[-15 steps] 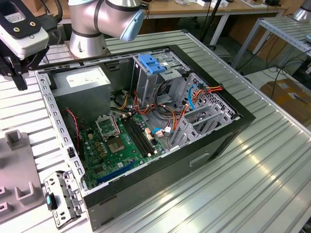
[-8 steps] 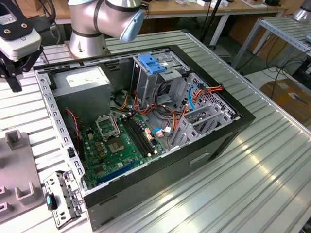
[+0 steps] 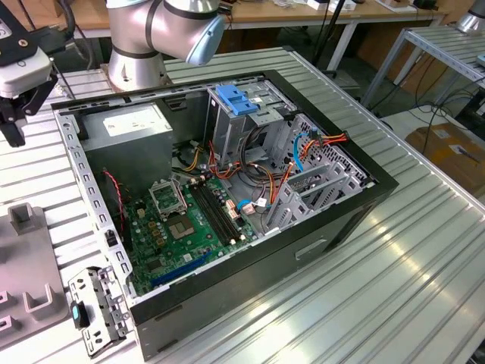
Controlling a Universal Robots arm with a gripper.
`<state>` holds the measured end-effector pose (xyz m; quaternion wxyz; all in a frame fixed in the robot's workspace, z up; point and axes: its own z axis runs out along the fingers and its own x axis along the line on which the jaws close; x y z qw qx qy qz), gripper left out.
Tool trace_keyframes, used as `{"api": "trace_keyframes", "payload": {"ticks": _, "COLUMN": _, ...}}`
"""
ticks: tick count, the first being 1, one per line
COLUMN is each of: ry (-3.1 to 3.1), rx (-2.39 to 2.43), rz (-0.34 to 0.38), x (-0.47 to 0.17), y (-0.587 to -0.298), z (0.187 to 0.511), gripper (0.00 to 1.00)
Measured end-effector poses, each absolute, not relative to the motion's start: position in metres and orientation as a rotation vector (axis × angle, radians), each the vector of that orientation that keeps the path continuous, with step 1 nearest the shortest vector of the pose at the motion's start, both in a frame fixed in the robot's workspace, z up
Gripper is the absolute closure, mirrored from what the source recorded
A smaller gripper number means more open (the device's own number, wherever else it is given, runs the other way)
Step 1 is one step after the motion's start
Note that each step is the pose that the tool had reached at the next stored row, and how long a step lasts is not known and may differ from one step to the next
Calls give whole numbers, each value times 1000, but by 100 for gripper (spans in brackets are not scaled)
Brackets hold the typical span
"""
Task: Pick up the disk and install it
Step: 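Reach for the disk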
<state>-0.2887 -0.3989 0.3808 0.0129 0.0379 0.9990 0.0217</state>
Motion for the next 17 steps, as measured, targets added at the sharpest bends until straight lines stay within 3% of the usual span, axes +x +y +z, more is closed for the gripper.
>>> {"api": "trace_keyframes", "payload": {"ticks": 17, "ry": 3113, "rx": 118, "rz": 68, "x": -296, "y": -399, "z": 379, "gripper": 89}}
